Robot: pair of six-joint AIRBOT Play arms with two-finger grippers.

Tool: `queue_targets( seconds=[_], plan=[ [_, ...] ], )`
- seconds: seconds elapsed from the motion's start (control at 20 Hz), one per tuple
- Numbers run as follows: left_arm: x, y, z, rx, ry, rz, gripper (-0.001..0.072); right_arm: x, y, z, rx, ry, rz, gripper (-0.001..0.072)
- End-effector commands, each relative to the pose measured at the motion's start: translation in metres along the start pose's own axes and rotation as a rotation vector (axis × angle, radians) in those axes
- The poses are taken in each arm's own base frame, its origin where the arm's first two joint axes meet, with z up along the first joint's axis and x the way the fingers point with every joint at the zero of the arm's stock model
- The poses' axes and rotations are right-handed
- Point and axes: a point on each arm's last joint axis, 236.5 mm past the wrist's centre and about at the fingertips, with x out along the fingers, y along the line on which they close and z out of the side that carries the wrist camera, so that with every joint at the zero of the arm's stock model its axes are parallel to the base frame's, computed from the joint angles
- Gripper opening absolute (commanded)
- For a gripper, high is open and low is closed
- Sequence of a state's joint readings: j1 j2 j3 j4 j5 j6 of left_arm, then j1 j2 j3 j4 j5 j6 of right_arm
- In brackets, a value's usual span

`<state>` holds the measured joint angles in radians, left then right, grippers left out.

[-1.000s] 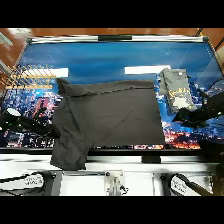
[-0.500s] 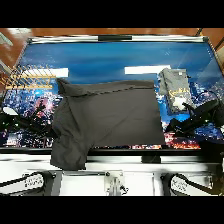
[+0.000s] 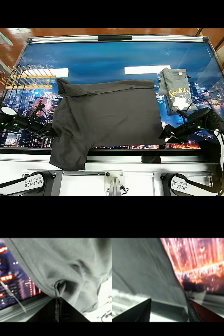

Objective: Fold the shirts.

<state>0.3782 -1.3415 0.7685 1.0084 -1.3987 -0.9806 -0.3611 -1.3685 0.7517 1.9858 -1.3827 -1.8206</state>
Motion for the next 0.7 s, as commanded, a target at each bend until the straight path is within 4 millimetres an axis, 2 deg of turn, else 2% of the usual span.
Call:
queue_targets(
  seconds=[0.0,0.15,0.3,0.4,0.45,0.55,0.6,0.65],
  plan=[
    [0.0,-0.002,0.001,0.0,-0.005,-0.006,0.0028,0.01,0.006,0.007,-0.016,-0.029,-0.008,0.0572],
    [-0.001,-0.001,0.001,-0.001,-0.006,-0.006,0.0028,0.021,0.015,0.007,-0.07,-0.024,-0.039,0.0557],
    [-0.003,-0.002,0.004,0.002,-0.013,-0.003,0.0029,0.024,0.029,0.004,-0.097,-0.007,-0.025,0.0063],
    [-0.018,-0.012,0.018,0.031,-0.07,-0.003,0.0028,0.011,0.046,0.007,-0.132,-0.021,0.015,0.0067],
    [-0.035,-0.024,0.032,0.067,-0.139,-0.004,0.0028,-0.004,0.056,0.013,-0.169,-0.059,0.025,0.0067],
    [-0.09,-0.057,0.067,0.179,-0.325,0.028,0.0027,-0.054,0.09,0.035,-0.282,-0.221,0.048,0.0067],
    [-0.129,-0.085,0.083,0.259,-0.443,0.048,0.0027,-0.091,0.113,0.045,-0.349,-0.335,0.057,0.0067],
    [-0.176,-0.12,0.096,0.352,-0.583,0.073,0.0027,-0.139,0.143,0.051,-0.441,-0.481,0.065,0.0067]
  ],
)
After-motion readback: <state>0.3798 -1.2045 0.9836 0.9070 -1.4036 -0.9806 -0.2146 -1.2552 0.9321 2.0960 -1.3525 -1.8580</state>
